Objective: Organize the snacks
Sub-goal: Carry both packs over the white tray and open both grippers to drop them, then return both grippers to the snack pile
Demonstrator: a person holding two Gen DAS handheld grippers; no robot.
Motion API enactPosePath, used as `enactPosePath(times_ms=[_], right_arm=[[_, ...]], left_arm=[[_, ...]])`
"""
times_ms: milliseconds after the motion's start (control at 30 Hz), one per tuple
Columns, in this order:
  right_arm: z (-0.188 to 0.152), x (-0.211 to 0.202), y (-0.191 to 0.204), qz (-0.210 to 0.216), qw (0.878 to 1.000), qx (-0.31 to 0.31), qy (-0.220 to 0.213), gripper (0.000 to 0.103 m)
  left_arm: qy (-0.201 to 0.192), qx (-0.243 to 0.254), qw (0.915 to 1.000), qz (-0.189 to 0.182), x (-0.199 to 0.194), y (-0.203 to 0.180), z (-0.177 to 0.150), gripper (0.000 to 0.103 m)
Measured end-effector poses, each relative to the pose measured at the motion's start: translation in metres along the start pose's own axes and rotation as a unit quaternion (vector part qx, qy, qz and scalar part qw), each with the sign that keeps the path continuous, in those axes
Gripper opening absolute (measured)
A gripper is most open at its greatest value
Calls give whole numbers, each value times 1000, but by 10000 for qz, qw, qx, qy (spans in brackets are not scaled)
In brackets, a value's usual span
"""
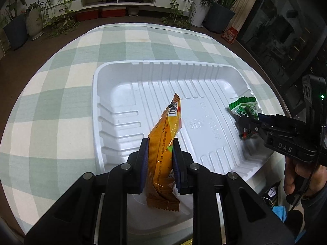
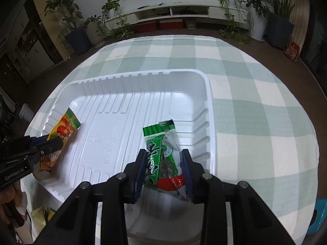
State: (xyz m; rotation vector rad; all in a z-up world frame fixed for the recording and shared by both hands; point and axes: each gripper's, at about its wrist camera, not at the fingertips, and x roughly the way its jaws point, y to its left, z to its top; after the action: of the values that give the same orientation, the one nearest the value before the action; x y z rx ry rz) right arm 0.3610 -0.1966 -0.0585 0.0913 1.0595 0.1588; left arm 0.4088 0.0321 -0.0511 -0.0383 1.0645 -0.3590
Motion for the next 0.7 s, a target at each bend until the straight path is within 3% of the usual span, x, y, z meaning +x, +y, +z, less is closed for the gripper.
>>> enactPosePath(times_ms=[33,133,267,367,533,700], right_arm=[[0,-1,1,20,10000,-35,7,44],[0,-1,4,-47,9999,-121,-4,56],[1,-8,5,84,9998,-126,-90,69],[3,-16,4,1,9998,-163,-146,76],[5,-42,-7,52,9992,-8,-398,77],[-6,-91,-22,303,9958,284,-820,80]], left_arm=[[0,10,10000,23,0,-1,0,24],[-31,61,10000,59,-2,-2,0,50],[-259,132,9995,76,-11,-4,3,75],[-307,88,9995,86,-18,-4,5,76],[-516,-83,9986,31,-41,1,1,76],[-884,-5,9959,-180,-88,-4,-17,89]])
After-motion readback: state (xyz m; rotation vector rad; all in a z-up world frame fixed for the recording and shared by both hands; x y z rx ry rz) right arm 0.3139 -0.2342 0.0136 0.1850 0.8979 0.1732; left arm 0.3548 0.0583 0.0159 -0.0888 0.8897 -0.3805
